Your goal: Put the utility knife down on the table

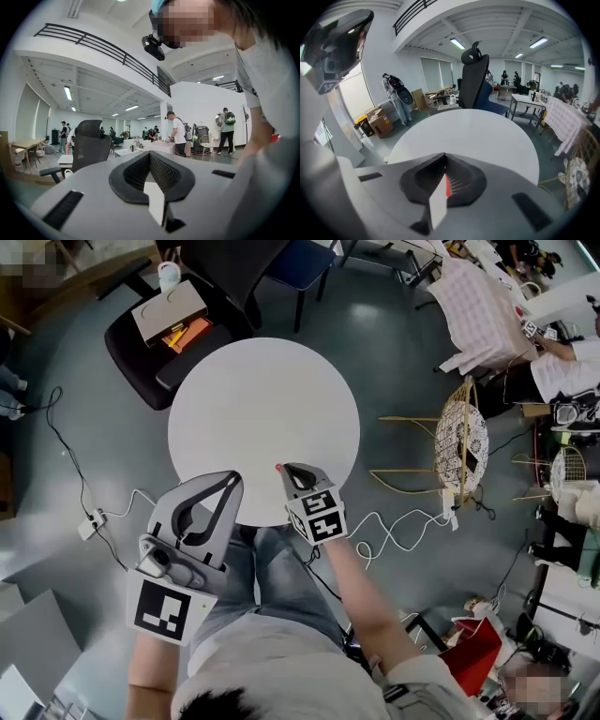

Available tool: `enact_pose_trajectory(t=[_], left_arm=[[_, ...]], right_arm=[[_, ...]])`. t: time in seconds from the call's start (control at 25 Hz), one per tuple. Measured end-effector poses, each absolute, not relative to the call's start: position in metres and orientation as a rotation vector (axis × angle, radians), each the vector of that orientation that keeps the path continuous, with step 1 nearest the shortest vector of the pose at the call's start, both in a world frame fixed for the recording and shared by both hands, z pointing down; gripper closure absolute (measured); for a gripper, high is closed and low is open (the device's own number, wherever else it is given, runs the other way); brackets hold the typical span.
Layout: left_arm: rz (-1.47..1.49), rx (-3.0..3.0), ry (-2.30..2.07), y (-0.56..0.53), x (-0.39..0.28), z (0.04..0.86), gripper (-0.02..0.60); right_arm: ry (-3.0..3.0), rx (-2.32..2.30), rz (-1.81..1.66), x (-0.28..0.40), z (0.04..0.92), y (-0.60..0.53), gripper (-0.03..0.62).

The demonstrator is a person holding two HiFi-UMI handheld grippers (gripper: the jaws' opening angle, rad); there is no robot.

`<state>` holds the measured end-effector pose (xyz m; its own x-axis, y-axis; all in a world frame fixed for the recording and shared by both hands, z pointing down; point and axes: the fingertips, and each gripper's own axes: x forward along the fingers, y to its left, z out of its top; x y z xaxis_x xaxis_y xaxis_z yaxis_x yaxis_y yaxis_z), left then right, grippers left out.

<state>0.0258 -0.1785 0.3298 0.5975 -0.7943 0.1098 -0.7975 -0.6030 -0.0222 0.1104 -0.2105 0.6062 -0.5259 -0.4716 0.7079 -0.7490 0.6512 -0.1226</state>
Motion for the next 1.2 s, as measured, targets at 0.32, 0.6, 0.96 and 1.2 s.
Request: enact_pose_trajectory(t=[0.32, 0.6, 0.96, 1.2], left_arm=[[0.116, 2.907, -1.176, -0.184, 0.042, 0.319, 0.572], [0.107, 3.009, -0.955, -0.183, 0.065, 0.311, 0.572], [0.078, 3.071, -0.735, -0.169, 0.085, 0.306, 0.572], [0.069, 3.103, -0.651, -0.156, 0.09, 0.3, 0.572]], right_arm=[[-2.384, 1.103, 0.524, 0.1, 0.522, -0.208, 0.586], [-2.522, 1.324, 0.447, 0.107, 0.429, -0.198, 0.586], [-2.634, 1.554, 0.289, 0.114, 0.333, -0.166, 0.586], [-2.659, 1.636, 0.206, 0.114, 0.302, -0.146, 0.586]])
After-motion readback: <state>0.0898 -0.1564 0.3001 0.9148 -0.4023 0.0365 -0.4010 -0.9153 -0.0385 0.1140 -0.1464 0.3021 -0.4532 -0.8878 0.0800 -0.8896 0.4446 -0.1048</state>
